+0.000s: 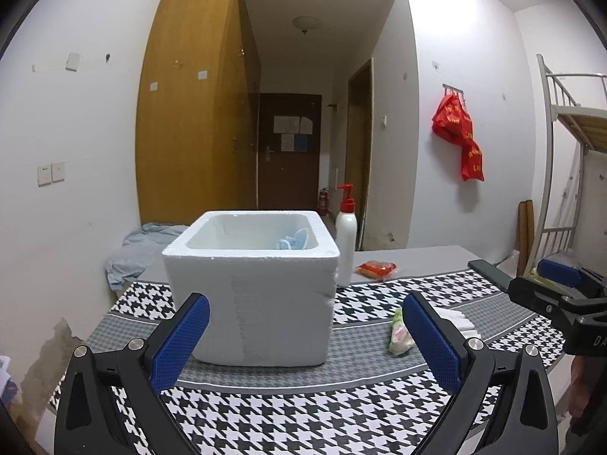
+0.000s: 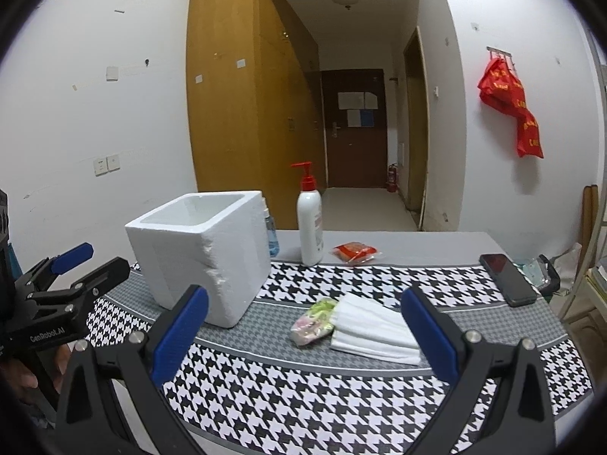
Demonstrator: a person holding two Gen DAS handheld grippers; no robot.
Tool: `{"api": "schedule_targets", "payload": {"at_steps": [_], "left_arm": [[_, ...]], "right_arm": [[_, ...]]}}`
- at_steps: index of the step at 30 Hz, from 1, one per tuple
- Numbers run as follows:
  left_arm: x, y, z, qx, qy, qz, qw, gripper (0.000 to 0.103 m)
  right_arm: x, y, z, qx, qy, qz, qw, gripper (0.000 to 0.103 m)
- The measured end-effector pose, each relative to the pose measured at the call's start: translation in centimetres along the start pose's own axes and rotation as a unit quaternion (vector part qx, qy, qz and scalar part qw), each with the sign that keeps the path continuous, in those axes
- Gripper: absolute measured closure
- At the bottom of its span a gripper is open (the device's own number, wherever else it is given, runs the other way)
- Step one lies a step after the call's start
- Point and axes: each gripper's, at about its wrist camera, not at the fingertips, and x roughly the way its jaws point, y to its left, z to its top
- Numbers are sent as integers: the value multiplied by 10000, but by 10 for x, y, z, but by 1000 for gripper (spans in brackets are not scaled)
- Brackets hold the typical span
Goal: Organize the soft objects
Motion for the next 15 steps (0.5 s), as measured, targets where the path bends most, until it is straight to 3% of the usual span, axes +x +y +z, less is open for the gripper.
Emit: {"api": "schedule_targets", "payload": {"at_steps": [15], "left_arm": [[12, -24, -5, 182, 154, -39, 9997, 1]], "right_arm": [[1, -19, -8, -84, 86, -129, 9998, 0]]}}
